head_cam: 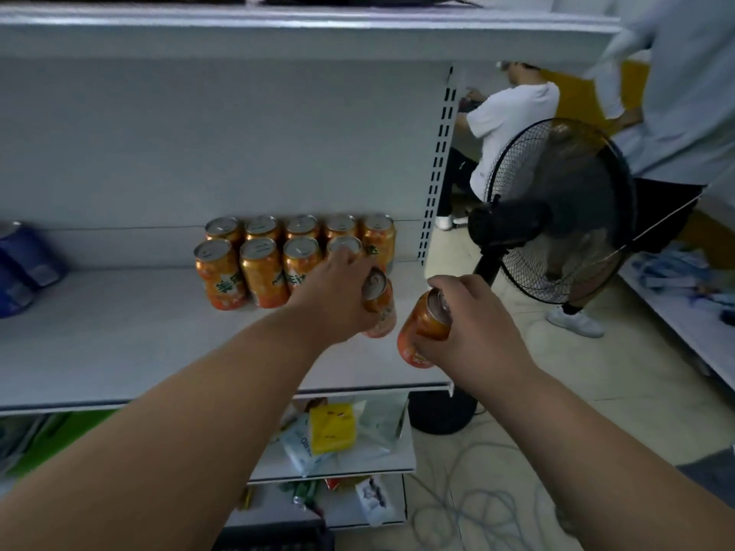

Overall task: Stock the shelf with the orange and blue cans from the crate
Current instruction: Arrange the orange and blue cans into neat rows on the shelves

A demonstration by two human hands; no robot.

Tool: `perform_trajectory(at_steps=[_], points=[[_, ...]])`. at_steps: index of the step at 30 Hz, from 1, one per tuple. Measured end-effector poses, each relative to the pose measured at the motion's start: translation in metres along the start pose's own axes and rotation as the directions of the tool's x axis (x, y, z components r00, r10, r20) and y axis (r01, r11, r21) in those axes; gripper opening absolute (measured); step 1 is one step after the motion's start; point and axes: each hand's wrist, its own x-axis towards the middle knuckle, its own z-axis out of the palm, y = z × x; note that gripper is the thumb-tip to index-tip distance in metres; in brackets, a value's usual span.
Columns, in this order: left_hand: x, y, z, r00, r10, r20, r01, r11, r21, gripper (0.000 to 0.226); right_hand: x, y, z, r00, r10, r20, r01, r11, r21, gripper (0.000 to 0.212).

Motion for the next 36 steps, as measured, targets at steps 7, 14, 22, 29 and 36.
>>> perform_trajectory(at_steps=[7, 14, 22, 29, 36], points=[[0.07, 0.007, -0.016, 0.986, 0.161, 0.042, -0.167, 0.957, 0.239, 0.062, 0.022, 0.022, 0.01, 0.999, -0.048, -0.007, 0.048, 0.999, 0.023, 0.076], [0.11, 0.003, -0.01, 0.971, 0.206, 0.12, -0.233, 0.925, 0.3, 0.064, 0.039, 0.026, 0.024, 0.996, -0.087, 0.024, 0.086, 0.996, 0.016, 0.075], [0.114, -0.007, 0.005, 0.973, 0.201, 0.116, -0.229, 0.916, 0.331, 0.067, 0.053, 0.023, 0.033, 0.994, -0.105, 0.02, 0.105, 0.994, 0.031, 0.074], [0.048, -0.026, 0.002, 0.984, 0.06, -0.168, -0.053, 0.997, 0.048, 0.077, 0.065, 0.008, 0.034, 0.991, -0.123, 0.052, 0.12, 0.991, 0.057, 0.066], [-0.072, -0.108, 0.013, 0.97, -0.105, -0.221, 0.105, 0.994, -0.011, 0.073, 0.06, -0.071, 0.061, 0.964, -0.241, 0.114, 0.234, 0.97, 0.071, 0.076]])
